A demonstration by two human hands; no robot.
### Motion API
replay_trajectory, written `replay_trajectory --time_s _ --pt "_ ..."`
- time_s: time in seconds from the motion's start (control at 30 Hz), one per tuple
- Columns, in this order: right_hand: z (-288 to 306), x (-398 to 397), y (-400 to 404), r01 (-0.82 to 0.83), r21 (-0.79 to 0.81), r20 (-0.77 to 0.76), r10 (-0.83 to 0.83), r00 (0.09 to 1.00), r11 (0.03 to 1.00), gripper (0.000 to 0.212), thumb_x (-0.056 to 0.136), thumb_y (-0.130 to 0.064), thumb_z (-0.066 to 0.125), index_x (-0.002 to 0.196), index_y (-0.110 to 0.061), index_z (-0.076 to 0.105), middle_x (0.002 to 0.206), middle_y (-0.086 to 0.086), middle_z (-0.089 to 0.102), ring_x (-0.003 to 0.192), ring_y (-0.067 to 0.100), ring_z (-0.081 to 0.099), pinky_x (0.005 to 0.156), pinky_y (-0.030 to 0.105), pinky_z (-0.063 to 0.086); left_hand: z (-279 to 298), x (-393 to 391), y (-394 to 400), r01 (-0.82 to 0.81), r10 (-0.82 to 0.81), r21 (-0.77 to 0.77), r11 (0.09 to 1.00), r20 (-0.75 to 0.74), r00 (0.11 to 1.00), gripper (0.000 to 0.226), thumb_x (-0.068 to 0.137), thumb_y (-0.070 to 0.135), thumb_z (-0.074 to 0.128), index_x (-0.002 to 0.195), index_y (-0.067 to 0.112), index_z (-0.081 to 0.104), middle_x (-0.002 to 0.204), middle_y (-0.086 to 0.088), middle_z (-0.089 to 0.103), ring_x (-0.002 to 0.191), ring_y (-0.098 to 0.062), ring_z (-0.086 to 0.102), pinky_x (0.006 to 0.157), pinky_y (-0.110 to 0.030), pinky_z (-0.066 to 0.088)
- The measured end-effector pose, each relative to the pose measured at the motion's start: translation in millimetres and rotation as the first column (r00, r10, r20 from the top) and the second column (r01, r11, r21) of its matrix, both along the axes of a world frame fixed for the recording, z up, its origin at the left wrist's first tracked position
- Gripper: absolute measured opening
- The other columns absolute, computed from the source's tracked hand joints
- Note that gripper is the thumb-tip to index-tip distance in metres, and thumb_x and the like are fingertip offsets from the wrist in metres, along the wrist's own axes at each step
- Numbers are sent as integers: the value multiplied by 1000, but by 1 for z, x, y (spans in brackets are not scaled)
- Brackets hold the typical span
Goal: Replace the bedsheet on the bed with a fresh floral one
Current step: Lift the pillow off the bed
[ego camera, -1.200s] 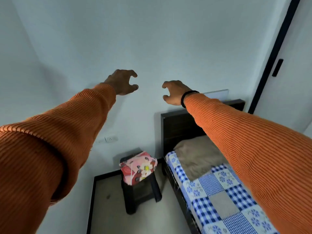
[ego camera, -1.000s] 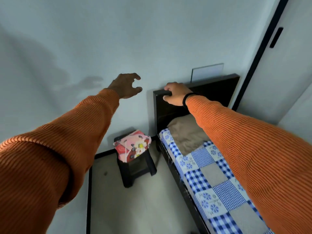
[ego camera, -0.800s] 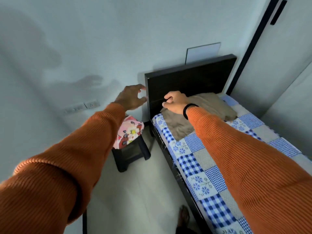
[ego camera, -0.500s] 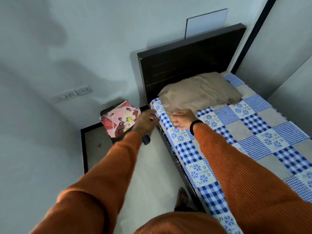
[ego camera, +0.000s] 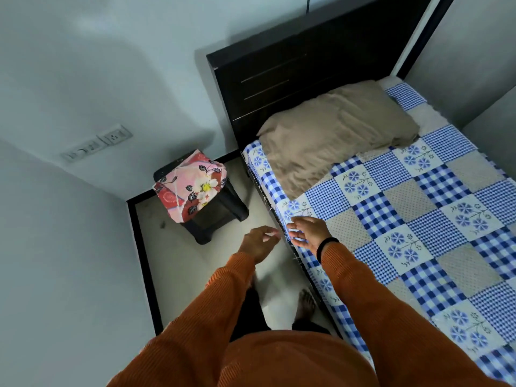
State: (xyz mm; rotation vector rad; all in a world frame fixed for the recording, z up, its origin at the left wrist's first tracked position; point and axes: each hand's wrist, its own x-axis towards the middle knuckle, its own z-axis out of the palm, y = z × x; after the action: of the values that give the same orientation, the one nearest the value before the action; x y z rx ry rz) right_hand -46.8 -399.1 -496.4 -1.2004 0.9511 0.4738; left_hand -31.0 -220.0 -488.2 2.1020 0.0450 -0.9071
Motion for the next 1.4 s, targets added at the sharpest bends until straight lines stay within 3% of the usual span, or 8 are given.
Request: replay_trajectory --time_s 0.23,0.37,0.57,0.77,0.9,1.07,1.23,1.4 --pt "-12 45 9 148 -33 -102 -150 983 989 9 95 -12 67 102 -7 65 90 15 71 67 23 61 58 26 49 -36 56 32 44 -60 -128 991 -122 991 39 79 41 63 109 20 73 98 -4 78 95 -19 74 94 -37 58" --pt "-4 72 19 192 -57 -90 -197 976 980 3 97 -7 64 97 -4 64 80 13 68 64 22 60 58 27 47 -42 102 45 66 -85 -162 985 -116 990 10 95 25 66 101 24 73 91 -4 77 85 -15 73 89 -35 59" --pt "-2 102 12 316 -101 -75 -324 943 943 5 99 -8 61 98 -5 65 81 13 69 65 21 61 60 29 46 -63 169 51 119 -140 -172 978 -116 983 20 88 38 65 101 25 72 85 -2 77 81 -17 74 84 -42 61" --pt "-16 126 -21 467 -62 -84 -471 878 882 10 98 -3 61 103 3 67 84 18 70 68 29 63 63 34 49 -82 224 28 157 -182 -164 974 -150 972 8 91 23 65 96 20 71 76 1 76 79 -21 71 78 -39 56" --pt "-30 141 -49 505 -55 -86 -508 857 861 17 97 -1 62 111 8 66 85 18 70 69 29 62 64 35 50 -85 247 5 119 -129 -141 983 -64 990 13 101 13 60 97 20 71 79 -3 75 78 -19 71 72 -26 56" --pt "-58 175 -94 589 -39 -75 -590 804 807 20 97 -1 62 114 10 66 91 23 71 71 31 64 70 41 52 -103 284 -24 64 -61 -100 993 29 998 13 101 21 61 103 31 70 76 1 75 76 -18 72 79 -38 59" --pt "-90 217 -134 658 -82 -44 -663 748 748 18 100 -3 60 110 10 66 91 24 69 74 32 64 71 42 52 -121 341 -81 120 -115 -84 989 55 992 15 100 25 62 102 38 70 78 0 74 66 -21 67 67 -37 57" --pt "-140 267 -168 757 -209 61 -764 642 619 34 106 -30 54 93 -3 69 87 18 74 81 35 71 78 44 58 -144 428 -167 206 -180 -105 973 215 960 19 92 29 62 107 37 69 88 8 74 81 -8 69 80 -28 56"
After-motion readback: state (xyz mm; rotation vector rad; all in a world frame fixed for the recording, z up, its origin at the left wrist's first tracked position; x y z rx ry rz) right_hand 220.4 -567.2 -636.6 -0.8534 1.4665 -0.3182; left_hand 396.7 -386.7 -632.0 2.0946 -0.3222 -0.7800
